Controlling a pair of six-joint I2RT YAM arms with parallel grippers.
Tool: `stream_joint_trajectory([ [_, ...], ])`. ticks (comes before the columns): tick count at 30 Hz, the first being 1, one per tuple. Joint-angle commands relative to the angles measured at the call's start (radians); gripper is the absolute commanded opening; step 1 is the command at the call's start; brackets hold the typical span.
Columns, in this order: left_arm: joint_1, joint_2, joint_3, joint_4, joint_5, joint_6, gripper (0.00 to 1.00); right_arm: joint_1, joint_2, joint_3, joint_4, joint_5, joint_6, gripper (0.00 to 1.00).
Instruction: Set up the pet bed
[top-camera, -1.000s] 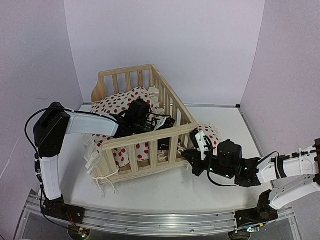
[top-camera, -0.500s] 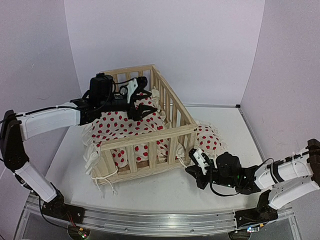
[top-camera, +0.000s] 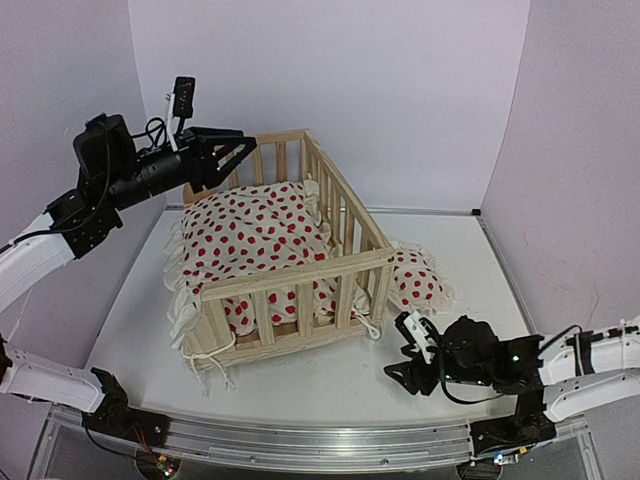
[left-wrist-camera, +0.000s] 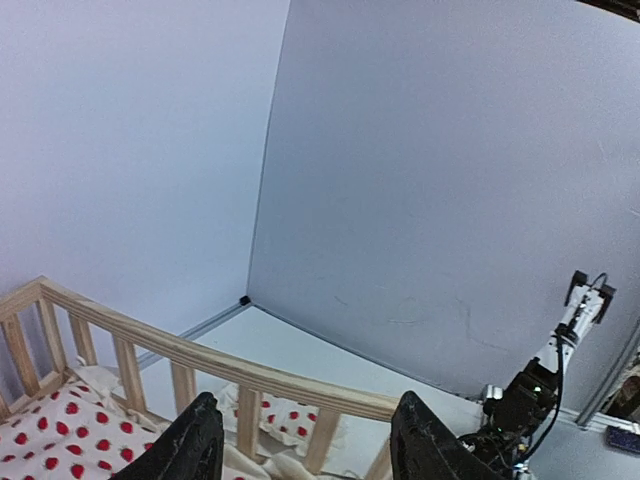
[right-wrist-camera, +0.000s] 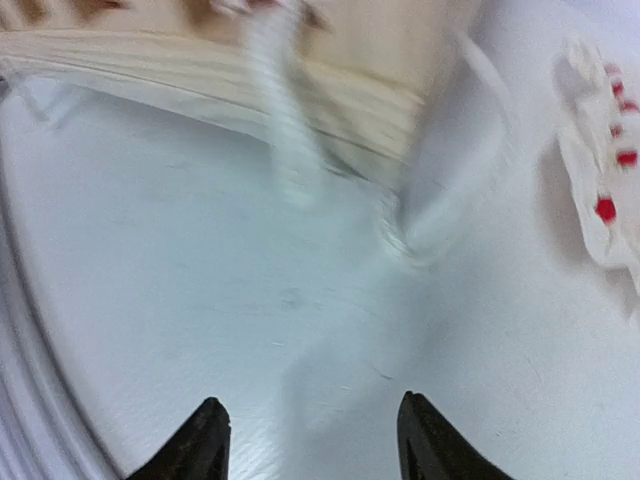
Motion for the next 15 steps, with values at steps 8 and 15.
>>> stream_joint_trajectory([
  [8, -0.204, -0.157, -0.195, -0.044, -0.031, -0.15, 0.6, 0.084, -0.027, 0.097, 0.208, 0.05, -0.671, 0.68],
  [15, -0.204, -0.3, -0.214, -0.271, -0.308, -0.117, 0.63, 0.085, 0.145, 0.141, 0.409, 0.187, -0.754, 0.45],
])
